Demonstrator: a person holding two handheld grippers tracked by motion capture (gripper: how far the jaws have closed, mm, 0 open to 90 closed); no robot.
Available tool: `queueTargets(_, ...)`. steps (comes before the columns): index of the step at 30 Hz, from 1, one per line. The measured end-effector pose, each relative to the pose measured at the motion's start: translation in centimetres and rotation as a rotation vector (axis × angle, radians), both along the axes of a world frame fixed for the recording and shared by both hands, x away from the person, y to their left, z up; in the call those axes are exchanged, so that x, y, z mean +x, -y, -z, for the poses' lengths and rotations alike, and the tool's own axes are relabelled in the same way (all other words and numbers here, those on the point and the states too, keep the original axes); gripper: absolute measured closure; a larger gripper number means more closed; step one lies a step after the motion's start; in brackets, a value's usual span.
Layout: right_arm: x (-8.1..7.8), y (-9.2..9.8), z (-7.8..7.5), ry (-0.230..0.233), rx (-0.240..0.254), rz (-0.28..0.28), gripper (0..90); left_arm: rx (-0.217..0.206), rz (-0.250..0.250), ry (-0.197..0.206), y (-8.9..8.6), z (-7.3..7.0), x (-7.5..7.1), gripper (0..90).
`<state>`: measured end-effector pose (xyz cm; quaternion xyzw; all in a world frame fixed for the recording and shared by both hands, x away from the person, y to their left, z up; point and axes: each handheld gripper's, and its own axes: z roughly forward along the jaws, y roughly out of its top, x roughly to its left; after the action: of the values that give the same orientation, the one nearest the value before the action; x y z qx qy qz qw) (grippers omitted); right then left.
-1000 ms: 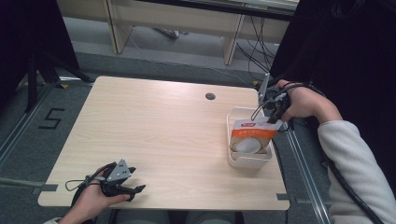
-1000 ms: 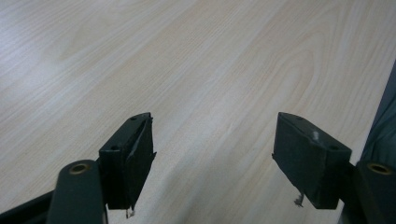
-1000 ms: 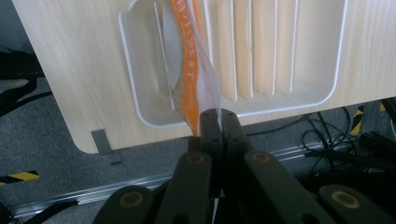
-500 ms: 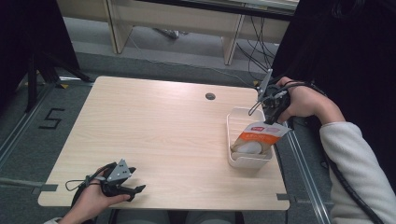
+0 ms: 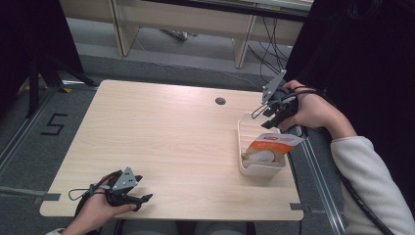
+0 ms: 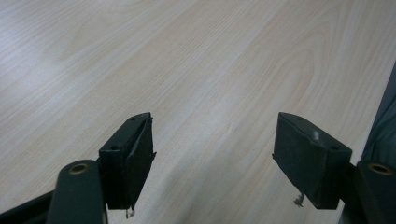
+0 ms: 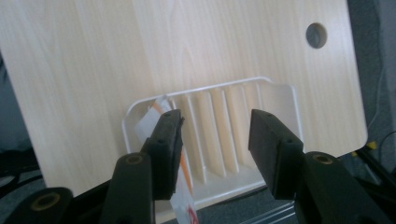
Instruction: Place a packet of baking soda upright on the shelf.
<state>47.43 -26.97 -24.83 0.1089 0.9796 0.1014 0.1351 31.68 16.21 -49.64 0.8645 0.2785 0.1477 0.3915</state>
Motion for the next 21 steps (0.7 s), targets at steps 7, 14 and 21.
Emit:
queueTargets(7,-0.4,-0.7,-0.2,0.013,0.055,0.009,57.9,0.001,0.003,0.002,0.0,0.0,0.0,27.9)
queueTargets(14,-1.9,-2.0,0.2,-0.011,0.076,-0.015,64.7,0.0,-0.001,-0.001,0.0,0.0,0.0,27.9)
queueTargets(21,-3.1,-3.2,2.1,-0.026,0.046,-0.082,67.4,0.0,0.0,0.0,0.0,0.0,0.0,27.9)
